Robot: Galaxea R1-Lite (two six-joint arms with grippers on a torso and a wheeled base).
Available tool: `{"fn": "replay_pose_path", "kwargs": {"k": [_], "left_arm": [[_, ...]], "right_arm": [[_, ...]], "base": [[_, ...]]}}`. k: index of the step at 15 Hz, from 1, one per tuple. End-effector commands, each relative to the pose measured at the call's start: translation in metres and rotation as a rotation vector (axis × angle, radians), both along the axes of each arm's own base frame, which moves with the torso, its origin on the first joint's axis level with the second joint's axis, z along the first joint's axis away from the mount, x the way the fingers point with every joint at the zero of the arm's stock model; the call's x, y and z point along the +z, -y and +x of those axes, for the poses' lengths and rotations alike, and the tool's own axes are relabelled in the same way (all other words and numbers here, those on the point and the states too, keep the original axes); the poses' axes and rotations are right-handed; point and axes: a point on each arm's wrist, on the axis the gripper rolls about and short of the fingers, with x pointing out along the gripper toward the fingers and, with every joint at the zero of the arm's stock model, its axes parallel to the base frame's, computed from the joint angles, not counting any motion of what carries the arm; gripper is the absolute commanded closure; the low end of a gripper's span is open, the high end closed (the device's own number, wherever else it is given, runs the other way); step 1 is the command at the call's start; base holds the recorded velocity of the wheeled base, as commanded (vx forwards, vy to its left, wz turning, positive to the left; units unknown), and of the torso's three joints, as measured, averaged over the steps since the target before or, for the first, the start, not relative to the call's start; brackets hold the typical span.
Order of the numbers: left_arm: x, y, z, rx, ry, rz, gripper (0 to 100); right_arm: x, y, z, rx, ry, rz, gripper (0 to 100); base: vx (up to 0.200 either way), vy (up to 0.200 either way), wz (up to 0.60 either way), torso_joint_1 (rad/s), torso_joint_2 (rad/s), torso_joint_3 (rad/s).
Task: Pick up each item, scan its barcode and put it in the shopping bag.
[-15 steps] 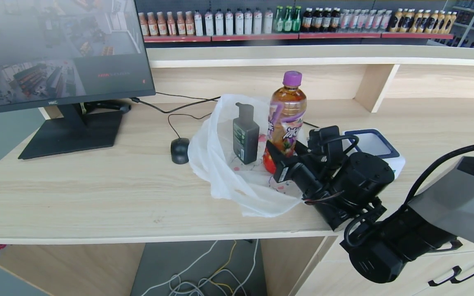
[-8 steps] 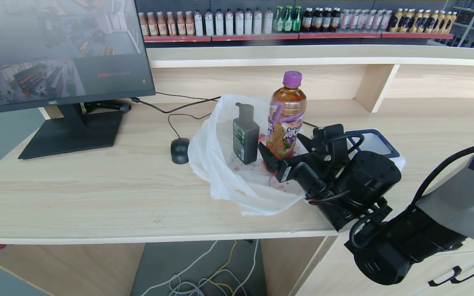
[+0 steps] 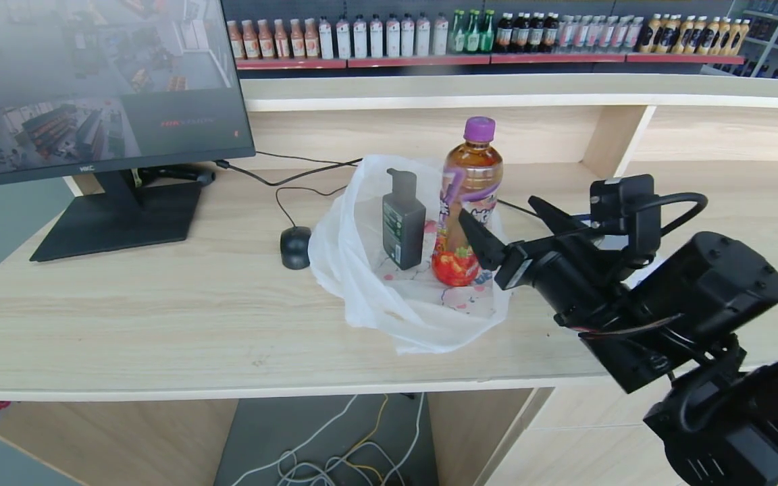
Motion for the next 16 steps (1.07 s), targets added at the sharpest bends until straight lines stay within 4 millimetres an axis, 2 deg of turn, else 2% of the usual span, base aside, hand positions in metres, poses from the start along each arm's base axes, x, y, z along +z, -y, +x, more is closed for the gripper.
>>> {"fn": "replay_pose_path", "kwargs": {"k": [1,5,7,10,14,15,16], "left_arm": [[0.000,0.000,0.000,0.000,0.000,0.000,0],[0.000,0.000,0.000,0.000,0.000,0.000,0],[0.000,0.000,0.000,0.000,0.000,0.000,0],[0.000,0.000,0.000,0.000,0.000,0.000,0],[0.000,0.000,0.000,-0.001,0.000,0.003,0],[0.000,0.000,0.000,-0.001,0.000,0.003,0],[0.000,0.000,0.000,0.000,0.000,0.003,0]], "right_arm": [[0.019,0.027,-0.038,0.000,0.035,0.025,0],[0.017,0.074,-0.098,-0.021,0.036,0.018,0],[-0.002,0.104,-0.144,-0.021,0.026,-0.015,0],[-0.003,0.127,-0.177,-0.015,0.027,0.000,0],[-0.048,0.154,-0.221,0.100,-0.216,-0.185,0],[-0.054,0.157,-0.226,0.107,-0.235,-0.201,0],[-0.077,0.171,-0.246,0.135,-0.284,-0.240,0]], "base": [[0.000,0.000,0.00,0.000,0.00,0.000],[0.000,0.000,0.00,0.000,0.00,0.000],[0.000,0.000,0.00,0.000,0.00,0.000],[0.000,0.000,0.00,0.000,0.00,0.000],[0.000,0.000,0.00,0.000,0.00,0.000],[0.000,0.000,0.00,0.000,0.00,0.000],[0.000,0.000,0.00,0.000,0.00,0.000]]}}
